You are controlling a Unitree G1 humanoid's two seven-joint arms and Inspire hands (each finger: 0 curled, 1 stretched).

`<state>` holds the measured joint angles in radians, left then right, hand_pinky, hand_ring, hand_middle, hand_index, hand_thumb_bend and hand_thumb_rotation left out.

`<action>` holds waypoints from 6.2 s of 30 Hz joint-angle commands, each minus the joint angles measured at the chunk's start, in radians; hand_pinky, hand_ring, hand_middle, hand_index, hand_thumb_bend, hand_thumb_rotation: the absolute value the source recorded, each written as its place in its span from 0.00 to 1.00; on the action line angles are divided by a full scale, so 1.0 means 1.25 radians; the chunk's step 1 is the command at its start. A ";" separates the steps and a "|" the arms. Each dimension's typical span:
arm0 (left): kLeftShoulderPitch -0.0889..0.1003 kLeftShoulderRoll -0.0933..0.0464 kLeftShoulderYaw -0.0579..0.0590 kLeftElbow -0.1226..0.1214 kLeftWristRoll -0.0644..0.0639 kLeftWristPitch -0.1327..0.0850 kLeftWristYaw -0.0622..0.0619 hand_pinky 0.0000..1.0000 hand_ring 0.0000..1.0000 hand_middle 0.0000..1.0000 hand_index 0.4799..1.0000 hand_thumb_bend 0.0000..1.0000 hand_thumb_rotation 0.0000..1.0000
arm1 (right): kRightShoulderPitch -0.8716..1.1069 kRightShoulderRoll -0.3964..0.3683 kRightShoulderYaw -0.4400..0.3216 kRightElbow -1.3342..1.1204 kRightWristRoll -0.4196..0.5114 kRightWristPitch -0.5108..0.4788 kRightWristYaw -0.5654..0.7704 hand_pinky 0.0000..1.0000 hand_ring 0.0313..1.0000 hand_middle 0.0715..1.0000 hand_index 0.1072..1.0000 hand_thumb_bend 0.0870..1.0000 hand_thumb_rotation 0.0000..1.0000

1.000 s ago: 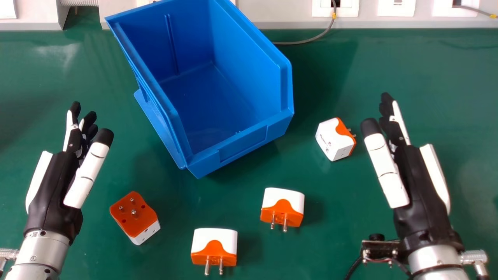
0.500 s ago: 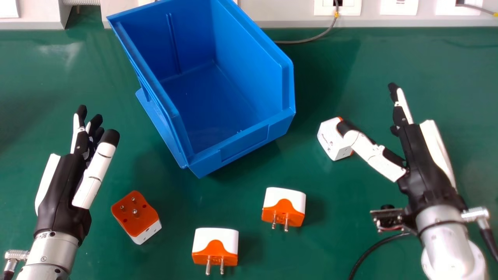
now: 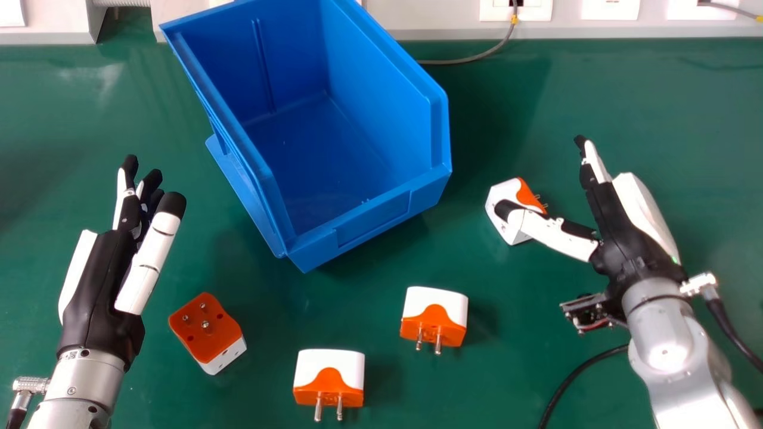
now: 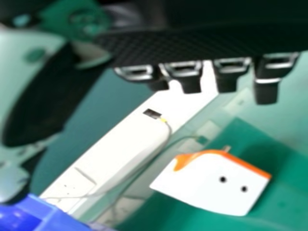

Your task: Pick all objects and put in blue box

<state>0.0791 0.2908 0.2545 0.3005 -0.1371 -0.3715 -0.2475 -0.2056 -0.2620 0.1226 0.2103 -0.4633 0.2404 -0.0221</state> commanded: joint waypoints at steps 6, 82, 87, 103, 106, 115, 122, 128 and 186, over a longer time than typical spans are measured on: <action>0.001 -0.006 0.001 -0.025 -0.009 -0.004 0.004 1.00 1.00 1.00 1.00 0.65 0.87 | -0.095 -0.006 0.057 0.073 -0.066 0.063 -0.016 0.90 1.00 1.00 1.00 0.53 0.66; 0.031 -0.003 0.007 -0.079 -0.013 -0.008 0.002 1.00 1.00 1.00 1.00 0.58 0.88 | -0.420 0.016 0.274 0.405 -0.172 0.299 0.098 0.15 0.21 0.48 0.63 0.51 0.02; 0.030 -0.003 0.008 -0.073 -0.011 -0.018 0.003 1.00 1.00 1.00 1.00 0.58 0.88 | -0.414 0.012 0.259 0.401 -0.163 0.278 0.061 0.15 0.20 0.46 0.58 0.51 0.01; 0.026 -0.003 0.007 -0.076 -0.015 -0.009 0.000 1.00 1.00 1.00 1.00 0.57 0.87 | -0.394 -0.002 0.231 0.401 -0.150 0.229 0.008 0.27 0.35 0.42 0.50 0.47 0.00; 0.023 -0.002 0.006 -0.077 -0.016 -0.004 0.000 1.00 1.00 1.00 1.00 0.57 0.87 | -0.393 -0.002 0.224 0.400 -0.147 0.230 0.008 0.27 0.35 0.42 0.50 0.47 0.00; 0.026 -0.003 0.006 -0.085 -0.016 0.006 0.001 1.00 1.00 1.00 1.00 0.58 0.85 | -0.370 -0.034 0.206 0.327 -0.143 0.217 0.014 0.31 0.39 0.43 0.48 0.45 0.00; 0.023 -0.001 0.007 -0.082 -0.016 0.008 0.000 1.00 1.00 1.00 1.00 0.58 0.84 | -0.313 -0.099 0.187 0.133 -0.155 0.225 0.064 0.32 0.40 0.44 0.46 0.45 0.00; 0.022 -0.001 0.008 -0.082 -0.017 0.011 -0.001 1.00 1.00 1.00 1.00 0.57 0.84 | -0.235 -0.162 0.153 -0.083 -0.165 0.235 0.115 0.32 0.40 0.45 0.48 0.45 0.00; 0.017 -0.024 -0.020 -0.121 0.004 0.061 0.036 1.00 1.00 1.00 1.00 0.63 0.83 | -0.423 0.103 0.215 -0.036 -0.191 -0.075 0.089 0.26 0.38 0.46 0.52 0.43 0.00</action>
<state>0.1059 0.2625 0.2303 0.1730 -0.1370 -0.2898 -0.2058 -0.6589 -0.1468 0.3896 0.1276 -0.6839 0.1727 0.1227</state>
